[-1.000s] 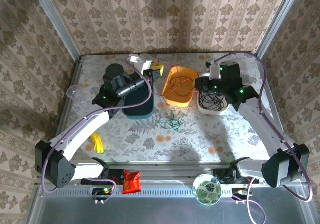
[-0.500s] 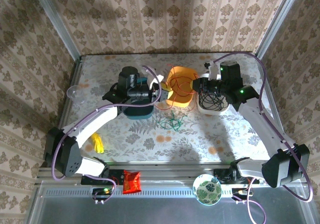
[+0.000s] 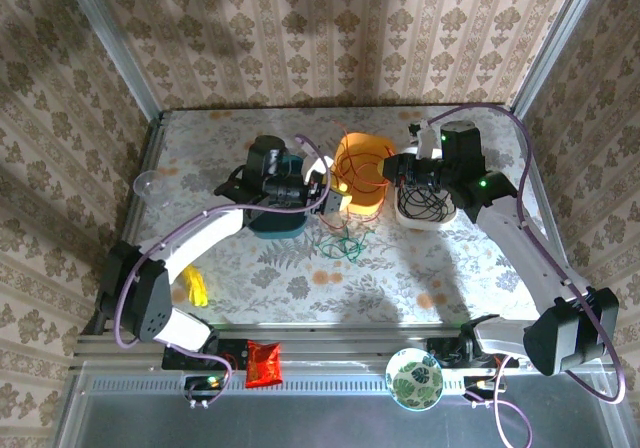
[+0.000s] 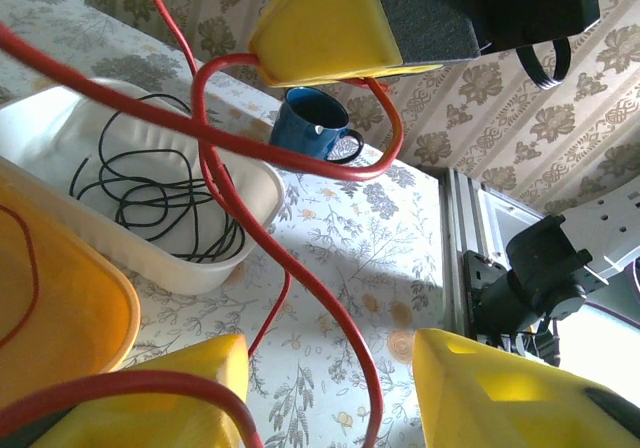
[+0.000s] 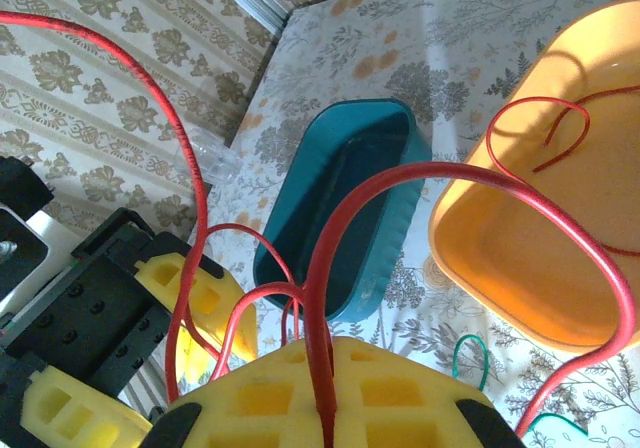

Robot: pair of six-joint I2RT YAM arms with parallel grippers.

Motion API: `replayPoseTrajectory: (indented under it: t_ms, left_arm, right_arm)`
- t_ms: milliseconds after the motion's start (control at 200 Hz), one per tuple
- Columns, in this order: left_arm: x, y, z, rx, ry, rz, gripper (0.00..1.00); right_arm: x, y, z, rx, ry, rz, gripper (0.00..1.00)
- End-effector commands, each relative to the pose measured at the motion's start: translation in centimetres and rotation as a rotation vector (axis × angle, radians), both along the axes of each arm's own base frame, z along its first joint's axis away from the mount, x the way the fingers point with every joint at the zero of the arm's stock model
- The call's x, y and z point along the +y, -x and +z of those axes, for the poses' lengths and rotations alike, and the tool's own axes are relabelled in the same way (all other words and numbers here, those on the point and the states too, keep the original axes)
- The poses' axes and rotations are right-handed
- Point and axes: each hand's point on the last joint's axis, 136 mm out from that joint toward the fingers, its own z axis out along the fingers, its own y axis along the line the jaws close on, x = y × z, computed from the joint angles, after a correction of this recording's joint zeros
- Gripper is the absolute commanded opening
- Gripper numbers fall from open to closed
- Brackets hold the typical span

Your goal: Untangle the cables

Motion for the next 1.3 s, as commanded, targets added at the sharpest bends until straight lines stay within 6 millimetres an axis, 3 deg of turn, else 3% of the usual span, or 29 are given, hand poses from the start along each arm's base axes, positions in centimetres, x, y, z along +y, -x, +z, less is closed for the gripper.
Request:
replayPoseTrajectory:
  t_ms: [0, 170, 215, 310, 385, 625, 910, 1010, 1070, 1165, 1295]
  left_arm:
    - [-0.8, 0.3, 1.4, -0.013, 0.037, -0.045, 0.49]
    - [-1.8, 0.2, 1.1, -0.002, 0.033, -0.066, 0.47]
    - [-2.1, 0.1, 1.1, 0.002, 0.033, -0.072, 0.39]
    - [-2.4, 0.0, 1.2, 0.005, 0.042, -0.075, 0.10]
    - [-2.5, -0.4, 1.2, 0.000, 0.050, -0.057, 0.03]
    - [-0.9, -2.7, 1.5, -0.081, 0.031, 0.129, 0.00]
    - [0.4, -3.5, 1.6, -0.134, 0.007, 0.210, 0.00]
    - [0.8, -4.4, 1.3, -0.146, -0.001, 0.256, 0.00]
    - [1.4, -5.4, 1.4, -0.157, 0.000, 0.310, 0.00]
    - [2.3, -6.1, 1.7, -0.156, 0.024, 0.358, 0.00]
    - [3.8, -7.1, 1.4, -0.153, 0.012, 0.439, 0.00]
  right_arm:
    - [0.5, 0.3, 0.5, -0.009, -0.028, 0.025, 0.00]
    - [0.8, 0.0, 0.6, -0.013, -0.041, 0.023, 0.00]
    - [0.8, -0.1, 0.7, -0.016, -0.046, 0.023, 0.00]
    - [1.0, -0.1, 0.7, -0.014, -0.053, 0.024, 0.00]
    - [1.0, -0.1, 0.4, -0.009, -0.052, 0.019, 0.00]
    - [-1.9, -0.8, -1.6, 0.028, 0.006, -0.120, 0.02]
    - [-2.3, -1.0, -3.8, 0.080, -0.001, -0.145, 0.16]
    - [-2.6, -1.2, -3.8, 0.080, 0.008, -0.162, 0.26]
    - [-2.9, -1.2, -3.8, 0.075, 0.020, -0.173, 0.25]
    - [-3.8, -1.3, -3.7, 0.069, 0.033, -0.208, 0.09]
    - [-5.8, -1.5, -3.8, 0.067, 0.043, -0.291, 0.11]
